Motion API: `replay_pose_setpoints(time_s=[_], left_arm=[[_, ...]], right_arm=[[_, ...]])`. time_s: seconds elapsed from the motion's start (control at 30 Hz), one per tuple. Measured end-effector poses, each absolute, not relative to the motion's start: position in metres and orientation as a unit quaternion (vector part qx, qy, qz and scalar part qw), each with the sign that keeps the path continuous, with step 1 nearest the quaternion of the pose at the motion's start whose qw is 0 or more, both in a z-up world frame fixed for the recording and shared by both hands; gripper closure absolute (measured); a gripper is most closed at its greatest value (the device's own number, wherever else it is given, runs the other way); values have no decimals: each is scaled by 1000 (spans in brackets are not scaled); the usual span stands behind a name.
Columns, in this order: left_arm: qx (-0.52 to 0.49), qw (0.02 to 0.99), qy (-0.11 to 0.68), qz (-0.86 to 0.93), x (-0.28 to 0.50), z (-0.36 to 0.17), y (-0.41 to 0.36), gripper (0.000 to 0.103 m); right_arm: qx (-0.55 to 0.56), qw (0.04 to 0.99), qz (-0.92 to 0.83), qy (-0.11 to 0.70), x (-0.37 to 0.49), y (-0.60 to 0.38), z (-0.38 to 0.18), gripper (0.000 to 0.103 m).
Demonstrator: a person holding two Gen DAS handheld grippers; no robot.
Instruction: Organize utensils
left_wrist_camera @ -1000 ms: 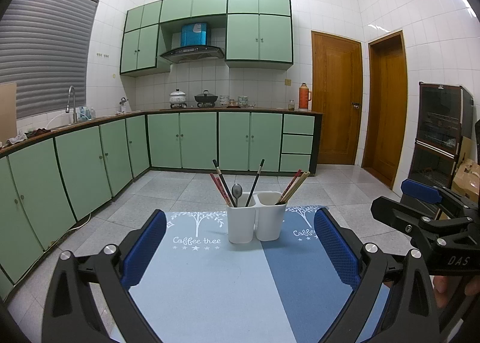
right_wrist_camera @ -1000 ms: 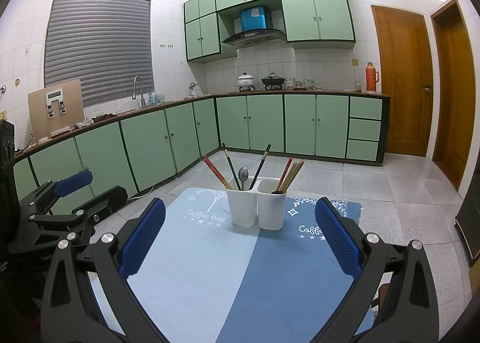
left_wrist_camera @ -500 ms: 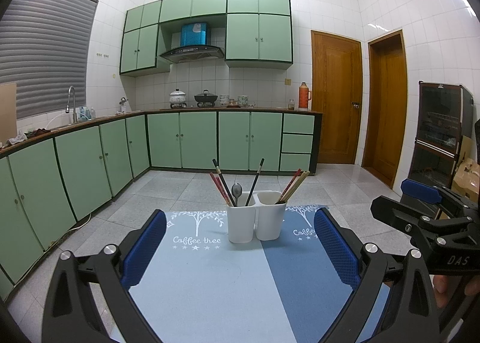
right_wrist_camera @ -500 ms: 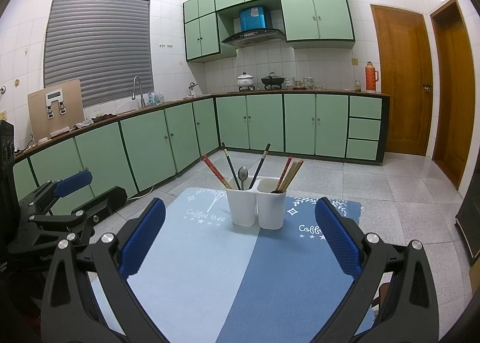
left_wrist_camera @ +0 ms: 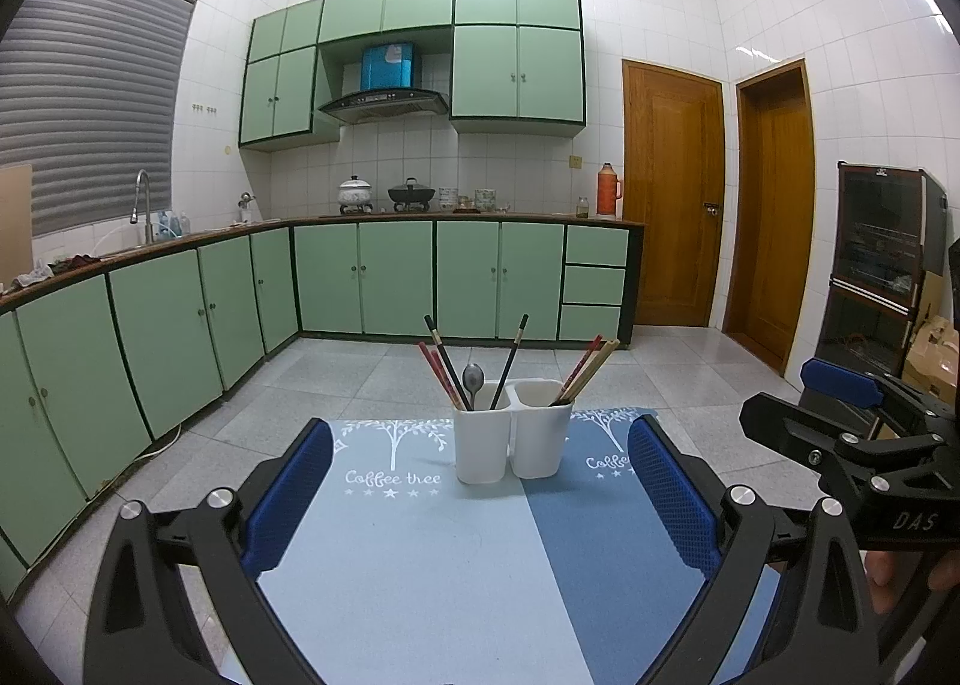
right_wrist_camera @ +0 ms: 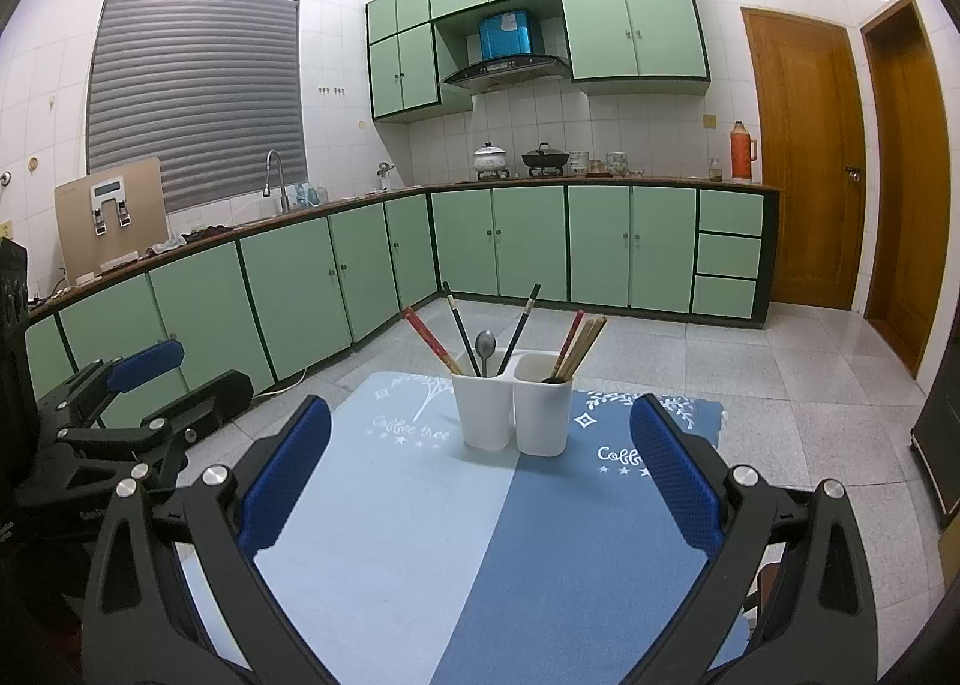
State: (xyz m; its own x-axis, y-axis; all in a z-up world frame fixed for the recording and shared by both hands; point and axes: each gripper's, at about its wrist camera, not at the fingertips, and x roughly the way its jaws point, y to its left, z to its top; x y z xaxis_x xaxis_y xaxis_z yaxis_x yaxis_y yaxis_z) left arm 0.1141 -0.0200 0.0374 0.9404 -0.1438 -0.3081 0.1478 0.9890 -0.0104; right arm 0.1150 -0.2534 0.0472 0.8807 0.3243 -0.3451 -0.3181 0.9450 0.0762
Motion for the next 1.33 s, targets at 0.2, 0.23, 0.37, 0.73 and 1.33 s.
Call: replay_pose_setpoints(time_s=[0.2,0.23,0.37,0.73,1.33], left_arm=[[6,985,156,-74,114,38,-20,6],[6,985,156,-74,114,38,-20,6],[6,985,156,-74,114,38,-20,6],[0,984,159,-75,115,29,-21,6],[1,984,161,-73,117,28,-21,6]], right_arm=[[8,970,165,180,115,-253,47,6],[8,970,165,180,115,-253,45,6],[8,970,165,181,115,-253,46,6],[9,969,163,183,117,-253,40,6],[10,969,161,186,119,-255,36,6]])
